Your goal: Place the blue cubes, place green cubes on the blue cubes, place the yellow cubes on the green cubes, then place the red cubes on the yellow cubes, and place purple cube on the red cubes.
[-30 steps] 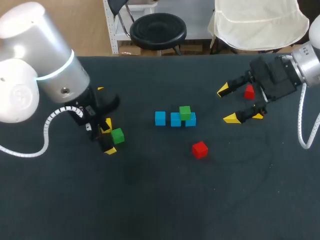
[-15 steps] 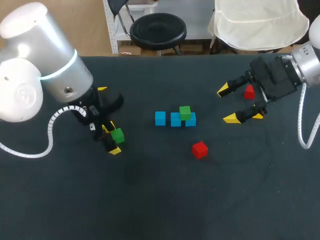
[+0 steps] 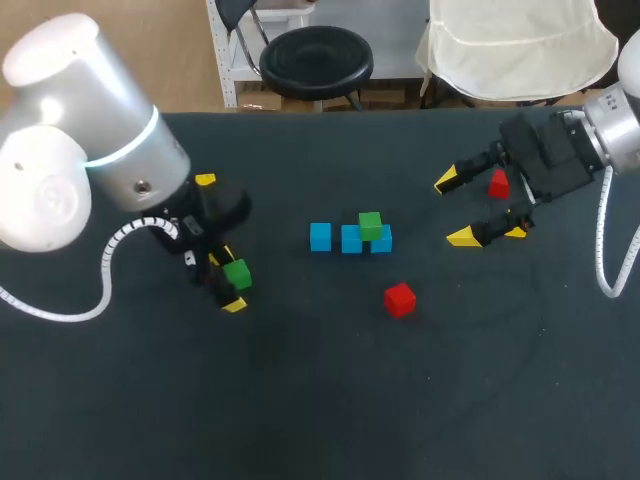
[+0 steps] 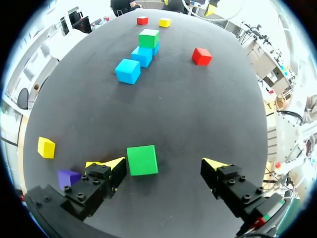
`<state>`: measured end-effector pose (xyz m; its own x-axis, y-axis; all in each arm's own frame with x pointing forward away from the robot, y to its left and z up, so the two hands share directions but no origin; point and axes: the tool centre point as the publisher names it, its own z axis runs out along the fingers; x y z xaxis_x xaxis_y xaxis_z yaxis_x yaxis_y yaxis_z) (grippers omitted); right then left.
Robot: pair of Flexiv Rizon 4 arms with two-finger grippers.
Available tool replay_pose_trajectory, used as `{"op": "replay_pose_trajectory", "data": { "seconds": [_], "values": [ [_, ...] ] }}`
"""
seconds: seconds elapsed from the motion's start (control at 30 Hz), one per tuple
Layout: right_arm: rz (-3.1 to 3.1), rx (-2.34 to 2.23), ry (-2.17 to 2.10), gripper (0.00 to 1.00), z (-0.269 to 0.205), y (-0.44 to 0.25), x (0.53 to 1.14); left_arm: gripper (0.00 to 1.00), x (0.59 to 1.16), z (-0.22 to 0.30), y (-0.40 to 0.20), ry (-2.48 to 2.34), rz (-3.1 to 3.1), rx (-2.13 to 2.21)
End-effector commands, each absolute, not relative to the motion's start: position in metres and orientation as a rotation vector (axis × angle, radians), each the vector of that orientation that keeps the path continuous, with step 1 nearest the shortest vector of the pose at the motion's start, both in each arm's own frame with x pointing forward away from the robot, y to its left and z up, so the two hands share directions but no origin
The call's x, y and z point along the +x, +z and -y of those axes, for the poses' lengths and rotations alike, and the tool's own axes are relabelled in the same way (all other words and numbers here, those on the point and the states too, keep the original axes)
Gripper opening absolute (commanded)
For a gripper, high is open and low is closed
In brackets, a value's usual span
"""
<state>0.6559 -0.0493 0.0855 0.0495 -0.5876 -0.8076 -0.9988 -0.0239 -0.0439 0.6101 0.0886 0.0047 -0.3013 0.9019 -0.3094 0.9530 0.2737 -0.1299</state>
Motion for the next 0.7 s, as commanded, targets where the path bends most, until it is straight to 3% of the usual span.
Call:
{"op": "replay_pose_trajectory", "data": {
  "seconds": [0.03,0.13,0.2,0.37,0.5,0.7],
  "values": [
    [-1.607,-1.685,0.814,1.0,0.049,0.0849,0.6563,1.0,0.6127,-0.0864,0.0042,-0.417,-2.366,1.729],
    [-1.607,-1.685,0.814,1.0,0.049,0.0849,0.6563,1.0,0.6148,-0.0878,0.0045,-0.395,-2.379,1.715],
    [-1.607,-1.685,0.814,1.0,0.049,0.0849,0.6563,0.95,0.6162,-0.0911,0.0024,-0.351,-2.425,1.682],
    [-1.607,-1.685,0.814,1.0,0.049,0.0849,0.6563,0.57,0.6186,-0.0958,0.0001,-0.337,-2.451,1.599],
    [-1.607,-1.685,0.814,1.0,0.049,0.0849,0.6563,0.58,0.6194,-0.0939,0.0013,-0.338,-2.436,1.582],
    [-1.607,-1.685,0.814,1.0,0.049,0.0849,0.6563,0.42,0.6199,-0.0929,-0.0013,-0.33,-2.433,1.583]
  ]
}}
